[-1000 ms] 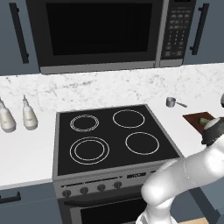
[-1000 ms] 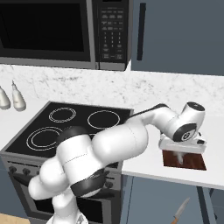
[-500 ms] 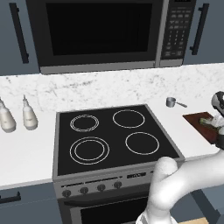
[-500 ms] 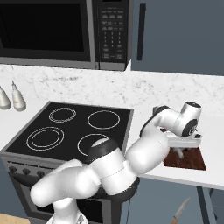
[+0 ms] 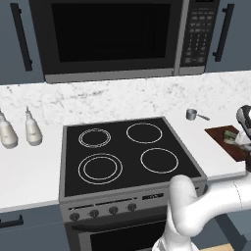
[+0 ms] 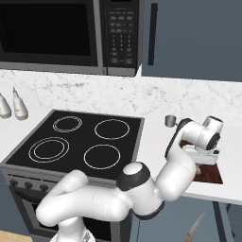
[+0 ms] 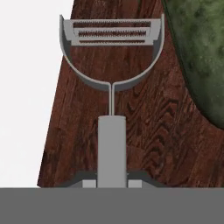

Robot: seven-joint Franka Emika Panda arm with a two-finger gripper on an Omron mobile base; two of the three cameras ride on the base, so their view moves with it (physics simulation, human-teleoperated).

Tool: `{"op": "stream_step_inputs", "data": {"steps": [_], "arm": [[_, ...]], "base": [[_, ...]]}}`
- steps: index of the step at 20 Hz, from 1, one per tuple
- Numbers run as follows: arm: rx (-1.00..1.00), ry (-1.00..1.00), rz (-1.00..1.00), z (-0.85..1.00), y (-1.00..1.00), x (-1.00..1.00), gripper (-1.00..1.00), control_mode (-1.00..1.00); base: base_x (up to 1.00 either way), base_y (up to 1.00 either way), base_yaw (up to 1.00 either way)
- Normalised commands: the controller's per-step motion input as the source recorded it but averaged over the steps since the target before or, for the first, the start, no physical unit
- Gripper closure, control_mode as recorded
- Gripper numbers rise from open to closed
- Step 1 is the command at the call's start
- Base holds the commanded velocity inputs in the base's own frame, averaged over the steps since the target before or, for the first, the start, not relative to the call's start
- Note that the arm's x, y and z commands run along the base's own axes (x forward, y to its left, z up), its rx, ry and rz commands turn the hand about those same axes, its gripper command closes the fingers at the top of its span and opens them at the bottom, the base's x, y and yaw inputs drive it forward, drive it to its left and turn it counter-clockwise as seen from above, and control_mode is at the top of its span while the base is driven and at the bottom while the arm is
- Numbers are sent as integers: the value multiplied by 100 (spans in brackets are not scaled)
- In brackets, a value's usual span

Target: Place the appropriate cutting tool for cutting the cucumber skin on the cutting board.

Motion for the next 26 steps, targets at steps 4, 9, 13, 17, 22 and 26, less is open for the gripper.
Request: {"op": "stream_step_inputs", "data": {"steps": [4, 9, 13, 17, 22, 26], "arm": [[4, 0, 2, -17, -3, 17, 100, -100], [1, 0, 2, -22, -1, 4, 100, -100], [0, 0, 2, -21, 0, 0, 100, -100], [0, 0, 1, -2, 0, 15, 100, -100], [0, 0, 0, -3, 0, 20, -100, -100], [0, 0, 0, -17, 2, 9, -100, -100]], "base": [[0, 0, 0], [0, 0, 0], [0, 0, 0], [0, 0, 0], [0, 0, 0], [0, 0, 0]]}}
